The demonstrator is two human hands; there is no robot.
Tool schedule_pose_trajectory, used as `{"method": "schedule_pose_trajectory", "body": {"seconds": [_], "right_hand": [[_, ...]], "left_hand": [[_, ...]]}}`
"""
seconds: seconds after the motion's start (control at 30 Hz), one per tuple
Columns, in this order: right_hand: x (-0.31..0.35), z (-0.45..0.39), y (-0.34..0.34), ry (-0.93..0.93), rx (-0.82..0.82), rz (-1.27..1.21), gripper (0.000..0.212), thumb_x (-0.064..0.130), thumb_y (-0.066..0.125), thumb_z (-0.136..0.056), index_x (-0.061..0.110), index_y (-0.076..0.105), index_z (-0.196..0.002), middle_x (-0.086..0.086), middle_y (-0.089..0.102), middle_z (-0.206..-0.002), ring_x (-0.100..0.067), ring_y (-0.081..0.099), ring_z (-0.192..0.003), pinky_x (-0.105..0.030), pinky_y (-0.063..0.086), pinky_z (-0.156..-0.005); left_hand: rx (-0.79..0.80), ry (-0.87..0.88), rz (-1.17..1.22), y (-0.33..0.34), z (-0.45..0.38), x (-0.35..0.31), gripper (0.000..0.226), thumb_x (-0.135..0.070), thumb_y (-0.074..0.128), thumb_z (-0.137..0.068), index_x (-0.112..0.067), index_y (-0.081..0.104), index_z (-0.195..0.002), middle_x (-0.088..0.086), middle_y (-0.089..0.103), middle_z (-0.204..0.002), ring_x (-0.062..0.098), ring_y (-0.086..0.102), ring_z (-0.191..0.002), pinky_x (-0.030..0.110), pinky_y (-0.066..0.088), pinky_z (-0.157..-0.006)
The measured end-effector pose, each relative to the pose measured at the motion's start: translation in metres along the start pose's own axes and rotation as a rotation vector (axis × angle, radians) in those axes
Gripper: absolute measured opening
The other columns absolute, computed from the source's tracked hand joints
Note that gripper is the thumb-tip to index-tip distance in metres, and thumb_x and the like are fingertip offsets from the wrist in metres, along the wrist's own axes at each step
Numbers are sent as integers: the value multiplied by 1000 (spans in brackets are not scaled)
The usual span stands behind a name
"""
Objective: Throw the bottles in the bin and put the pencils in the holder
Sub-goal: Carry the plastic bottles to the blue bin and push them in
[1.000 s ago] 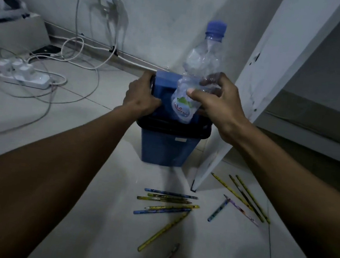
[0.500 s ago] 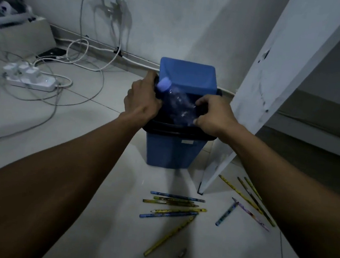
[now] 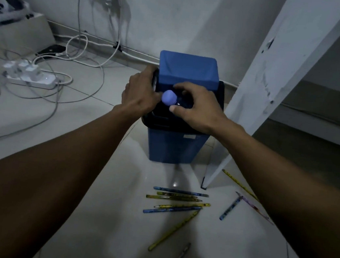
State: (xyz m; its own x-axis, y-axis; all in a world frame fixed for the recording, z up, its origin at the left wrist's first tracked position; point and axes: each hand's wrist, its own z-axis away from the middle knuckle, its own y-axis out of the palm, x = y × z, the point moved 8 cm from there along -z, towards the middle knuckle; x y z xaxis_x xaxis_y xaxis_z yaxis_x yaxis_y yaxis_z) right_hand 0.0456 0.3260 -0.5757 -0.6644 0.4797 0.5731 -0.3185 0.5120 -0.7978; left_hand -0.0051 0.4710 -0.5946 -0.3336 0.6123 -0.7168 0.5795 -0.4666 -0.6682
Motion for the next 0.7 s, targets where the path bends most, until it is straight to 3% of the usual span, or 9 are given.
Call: {"method": "schedule_pose_trajectory", "body": {"seconds": [0.13, 0.27, 0.4, 0.5, 0.7], "right_hand": [[1, -6, 19, 20, 50, 62, 44, 36, 73, -77, 32, 63, -120, 0, 68, -114, -22, 64, -105, -45, 53, -92], [5, -13, 25, 65, 113, 164, 48, 39, 70, -81, 35, 61, -128, -1, 67, -117, -24, 64, -104, -45, 54, -90], [7, -21, 31, 148, 214, 209, 44, 46, 64, -69, 27, 67, -109, -3, 66, -99, -25, 65, -89, -44, 56, -82], [9, -24, 36, 185, 298, 208, 49, 46, 63, -61, 26, 66, -105, -3, 66, -98, -25, 65, -89, -44, 56, -85], [8, -21, 47, 180, 453, 146, 34, 22, 62, -89, 15, 63, -122, -8, 64, -111, -25, 60, -104, -31, 45, -82]], "left_hand": [[39, 3, 31, -3, -3, 1, 63, -32, 71, -73, -28, 49, -132, 9, 67, -115, 30, 64, -102, 49, 54, -89], [51, -9, 73, -2, -7, 0, 63, -28, 72, -74, -30, 50, -133, 7, 67, -117, 29, 64, -104, 48, 54, -90], [53, -29, 109, -2, -8, 2, 62, -25, 71, -71, -29, 52, -130, 4, 66, -119, 27, 64, -103, 46, 53, -91], [80, -42, 156, 1, -10, 4, 61, -18, 72, -74, -25, 52, -131, 4, 63, -122, 24, 63, -105, 43, 54, -92], [126, -68, 219, 3, -9, 4, 64, -29, 68, -65, -26, 54, -128, 7, 66, -113, 27, 65, -101, 44, 56, -89]]}}
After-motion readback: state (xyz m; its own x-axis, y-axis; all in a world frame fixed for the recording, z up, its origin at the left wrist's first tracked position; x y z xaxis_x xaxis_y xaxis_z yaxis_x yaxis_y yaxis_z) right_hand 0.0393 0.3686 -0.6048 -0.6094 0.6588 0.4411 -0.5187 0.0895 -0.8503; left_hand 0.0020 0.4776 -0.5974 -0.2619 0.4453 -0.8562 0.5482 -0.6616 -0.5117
